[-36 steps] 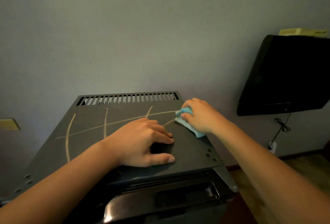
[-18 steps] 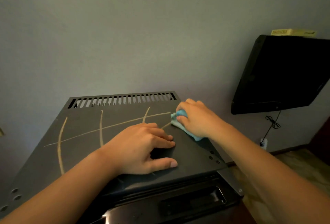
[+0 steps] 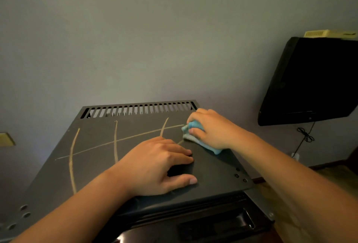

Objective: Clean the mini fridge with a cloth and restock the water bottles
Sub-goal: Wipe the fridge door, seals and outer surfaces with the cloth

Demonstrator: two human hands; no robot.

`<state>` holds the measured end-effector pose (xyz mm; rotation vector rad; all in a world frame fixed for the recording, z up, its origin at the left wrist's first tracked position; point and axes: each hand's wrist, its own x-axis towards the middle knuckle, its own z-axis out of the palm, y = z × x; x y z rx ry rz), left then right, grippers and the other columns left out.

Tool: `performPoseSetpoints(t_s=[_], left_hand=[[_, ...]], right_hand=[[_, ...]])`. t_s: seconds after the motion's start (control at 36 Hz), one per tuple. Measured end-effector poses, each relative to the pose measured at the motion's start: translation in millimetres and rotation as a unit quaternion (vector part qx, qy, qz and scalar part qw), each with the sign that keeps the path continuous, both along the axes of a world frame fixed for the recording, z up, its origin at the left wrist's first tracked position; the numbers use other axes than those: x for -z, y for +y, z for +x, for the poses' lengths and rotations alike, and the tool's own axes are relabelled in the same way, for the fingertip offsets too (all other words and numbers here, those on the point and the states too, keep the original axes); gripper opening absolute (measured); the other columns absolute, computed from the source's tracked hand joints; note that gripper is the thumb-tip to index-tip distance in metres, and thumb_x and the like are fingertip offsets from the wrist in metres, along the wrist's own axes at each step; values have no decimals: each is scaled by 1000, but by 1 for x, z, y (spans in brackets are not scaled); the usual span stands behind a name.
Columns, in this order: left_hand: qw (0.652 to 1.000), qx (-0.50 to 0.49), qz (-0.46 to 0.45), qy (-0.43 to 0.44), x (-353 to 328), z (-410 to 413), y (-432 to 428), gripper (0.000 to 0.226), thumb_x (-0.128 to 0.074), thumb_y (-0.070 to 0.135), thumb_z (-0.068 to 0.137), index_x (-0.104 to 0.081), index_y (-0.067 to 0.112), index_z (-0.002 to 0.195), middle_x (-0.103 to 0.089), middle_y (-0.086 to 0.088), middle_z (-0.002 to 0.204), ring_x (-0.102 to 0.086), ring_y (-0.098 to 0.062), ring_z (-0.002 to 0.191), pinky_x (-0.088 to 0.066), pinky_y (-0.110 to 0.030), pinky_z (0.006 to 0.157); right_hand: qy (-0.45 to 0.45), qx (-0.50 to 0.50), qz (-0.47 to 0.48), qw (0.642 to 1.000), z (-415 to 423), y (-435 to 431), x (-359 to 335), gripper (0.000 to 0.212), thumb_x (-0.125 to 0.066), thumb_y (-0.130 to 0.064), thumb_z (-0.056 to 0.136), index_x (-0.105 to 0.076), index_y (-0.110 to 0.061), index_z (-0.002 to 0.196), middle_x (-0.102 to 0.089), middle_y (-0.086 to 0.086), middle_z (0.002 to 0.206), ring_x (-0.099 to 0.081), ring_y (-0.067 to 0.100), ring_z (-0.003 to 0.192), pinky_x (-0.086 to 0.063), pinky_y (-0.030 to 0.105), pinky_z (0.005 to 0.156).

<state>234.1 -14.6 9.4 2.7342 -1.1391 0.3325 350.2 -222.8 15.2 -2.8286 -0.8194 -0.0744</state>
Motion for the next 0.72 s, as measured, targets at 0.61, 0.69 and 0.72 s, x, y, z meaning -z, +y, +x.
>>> performPoseSetpoints(t_s=[0.61,0.69,0.72], left_hand=[[956,-251,37,145,-12,42,96,114,-33,102,62,-41,34,153,-36,14,160,-39,-9,144,-34,-33,117],[955,-258,41,137,-6,45,97,116,-31,104,57,-44,37,151,-35,18,160,-37,-7,144,-36,-34,116],[956,-259,35,132,-5,46,98,116,-31,105,57,-44,38,150,-36,19,159,-38,-6,144,-36,-35,116]], right_hand=[[4,-22,-15,1000,-37,34,-1,25,-45,-45,103,-51,-36,124,-45,-12,119,-43,16,110,-44,42,94],[-8,-59,-3,998,-49,36,4,22,-46,-47,101,-52,-40,121,-45,-16,115,-42,12,106,-44,39,91],[-11,-65,2,998,-49,36,5,21,-47,-48,101,-52,-41,120,-45,-17,114,-42,11,106,-44,38,91]])
